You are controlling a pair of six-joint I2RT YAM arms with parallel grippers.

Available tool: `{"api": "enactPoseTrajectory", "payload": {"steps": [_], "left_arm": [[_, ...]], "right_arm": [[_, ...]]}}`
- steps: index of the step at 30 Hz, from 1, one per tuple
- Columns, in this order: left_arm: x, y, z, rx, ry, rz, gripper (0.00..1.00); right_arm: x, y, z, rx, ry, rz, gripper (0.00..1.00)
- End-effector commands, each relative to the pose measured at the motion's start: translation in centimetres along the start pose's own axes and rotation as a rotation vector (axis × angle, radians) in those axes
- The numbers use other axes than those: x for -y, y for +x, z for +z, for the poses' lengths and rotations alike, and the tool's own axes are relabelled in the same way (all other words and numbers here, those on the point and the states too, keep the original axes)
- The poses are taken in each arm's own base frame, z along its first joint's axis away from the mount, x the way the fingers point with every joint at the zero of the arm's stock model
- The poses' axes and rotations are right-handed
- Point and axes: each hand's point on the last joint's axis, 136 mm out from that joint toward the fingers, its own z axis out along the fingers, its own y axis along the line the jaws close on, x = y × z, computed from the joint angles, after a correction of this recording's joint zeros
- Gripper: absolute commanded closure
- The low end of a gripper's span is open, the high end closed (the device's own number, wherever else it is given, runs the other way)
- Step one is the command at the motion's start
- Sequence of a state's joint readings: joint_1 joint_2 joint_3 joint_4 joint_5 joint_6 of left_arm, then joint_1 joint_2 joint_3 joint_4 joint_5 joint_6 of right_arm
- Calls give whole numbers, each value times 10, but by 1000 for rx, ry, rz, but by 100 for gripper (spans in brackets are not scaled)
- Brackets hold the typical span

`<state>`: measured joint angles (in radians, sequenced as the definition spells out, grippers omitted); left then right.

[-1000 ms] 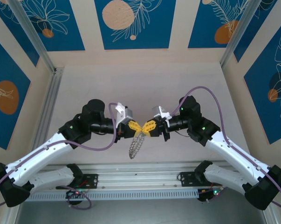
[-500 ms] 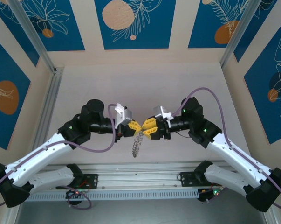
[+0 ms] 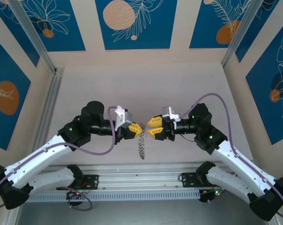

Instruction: Put the keys on the keyring

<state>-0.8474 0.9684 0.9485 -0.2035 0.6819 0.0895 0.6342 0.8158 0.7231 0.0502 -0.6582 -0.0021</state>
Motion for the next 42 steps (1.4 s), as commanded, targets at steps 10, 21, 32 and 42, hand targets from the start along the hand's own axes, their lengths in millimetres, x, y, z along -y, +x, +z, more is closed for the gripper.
{"api": "enactPoseTrajectory", "payload": {"steps": [10, 21, 32, 42], "left_arm": [[13, -26, -9, 95, 26, 125, 100], [6, -19, -7, 65, -9, 116, 100], [1, -13, -3, 31, -16, 101, 100], [-1, -16, -4, 37, -30, 103, 100]], "right_arm": [[5, 6, 3, -1, -5, 24, 71], [-9, -1, 6, 15, -67, -17, 70], [-18, -5, 21, 13, -146, -38, 73], [-11, 1, 22, -15, -100, -45, 100]]}}
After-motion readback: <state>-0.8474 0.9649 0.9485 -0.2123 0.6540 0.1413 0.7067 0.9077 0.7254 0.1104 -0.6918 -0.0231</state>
